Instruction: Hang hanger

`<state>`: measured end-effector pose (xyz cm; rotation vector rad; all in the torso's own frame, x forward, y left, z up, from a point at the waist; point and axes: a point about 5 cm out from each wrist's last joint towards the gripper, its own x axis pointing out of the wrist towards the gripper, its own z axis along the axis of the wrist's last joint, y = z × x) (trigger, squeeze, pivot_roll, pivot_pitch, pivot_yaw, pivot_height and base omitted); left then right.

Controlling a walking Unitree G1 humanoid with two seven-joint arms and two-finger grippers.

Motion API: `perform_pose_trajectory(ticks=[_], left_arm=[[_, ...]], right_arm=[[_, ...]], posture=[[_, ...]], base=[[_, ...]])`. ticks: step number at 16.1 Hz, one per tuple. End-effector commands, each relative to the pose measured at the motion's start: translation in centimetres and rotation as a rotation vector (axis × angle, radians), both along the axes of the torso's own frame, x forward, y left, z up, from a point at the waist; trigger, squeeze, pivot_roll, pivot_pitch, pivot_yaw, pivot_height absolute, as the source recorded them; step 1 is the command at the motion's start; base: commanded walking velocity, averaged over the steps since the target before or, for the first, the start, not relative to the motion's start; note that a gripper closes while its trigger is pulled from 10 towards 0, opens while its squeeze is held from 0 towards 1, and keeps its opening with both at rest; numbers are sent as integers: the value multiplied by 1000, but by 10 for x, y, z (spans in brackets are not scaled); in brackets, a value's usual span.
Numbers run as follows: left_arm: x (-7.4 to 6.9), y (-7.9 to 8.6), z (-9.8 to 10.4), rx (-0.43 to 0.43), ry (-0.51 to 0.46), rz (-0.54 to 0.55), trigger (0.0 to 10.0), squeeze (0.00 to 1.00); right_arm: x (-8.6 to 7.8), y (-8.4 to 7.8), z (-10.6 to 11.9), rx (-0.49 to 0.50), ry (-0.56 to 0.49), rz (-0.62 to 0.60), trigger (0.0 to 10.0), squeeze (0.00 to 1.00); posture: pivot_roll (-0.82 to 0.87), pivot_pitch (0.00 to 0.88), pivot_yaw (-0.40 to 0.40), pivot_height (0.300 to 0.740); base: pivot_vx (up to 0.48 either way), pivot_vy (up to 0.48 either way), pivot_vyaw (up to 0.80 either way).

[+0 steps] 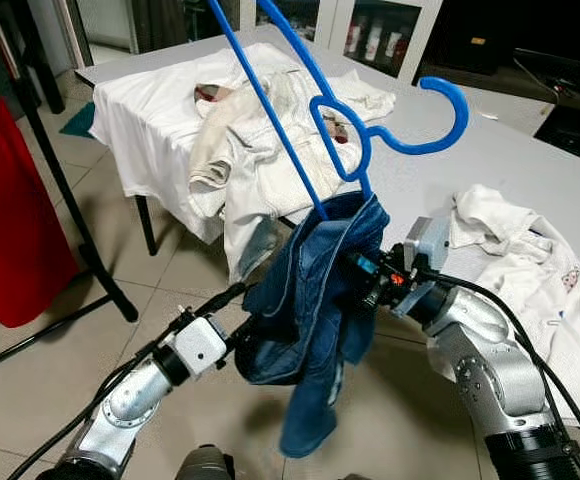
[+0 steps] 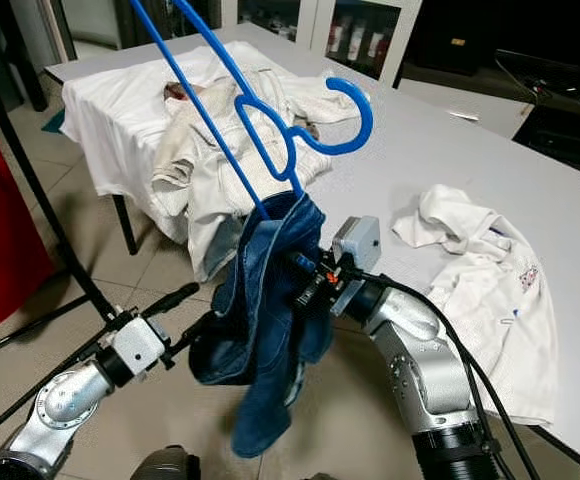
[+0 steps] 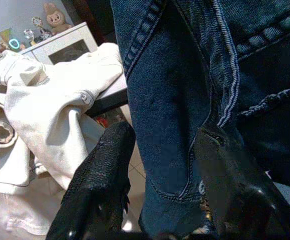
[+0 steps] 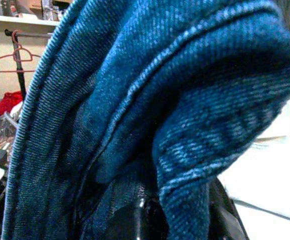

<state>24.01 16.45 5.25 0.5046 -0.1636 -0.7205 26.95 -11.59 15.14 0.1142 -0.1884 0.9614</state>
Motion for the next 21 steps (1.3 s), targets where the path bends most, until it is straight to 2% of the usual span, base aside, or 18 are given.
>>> perform_pose_trajectory(ticks=[1,7,11,15,19,21], left_arm=[[-6,-3,-3,4,6,-29,10000,0],[-19,-5,3,-27,-21,-30,10000,0],[-23,-7,-1,-21,-3,-36,10000,0],[-19,-3,-7,22,18,-23,10000,0],[-10,0,1,22,-12,-11,10000,0],[-8,0,-3,42,2,-23,10000,0]], right_arm=[[3,-4,7,8,-28,-21,0,0],[8,-4,6,-6,-34,-44,0,0],[10,-1,7,-6,-41,-37,0,0],[9,0,10,-2,-48,-18,0,0],[8,-3,7,-5,-42,-28,0,0],[6,0,8,2,-42,-23,0,0]], posture=[[120,21,-90,710],[134,16,-90,710],[140,11,-90,710],[141,7,-92,710],[128,7,-88,710],[125,8,-86,710]], base=[[0,0,0],[0,0,0],[0,0,0],[0,0,0],[0,0,0],[0,0,0]])
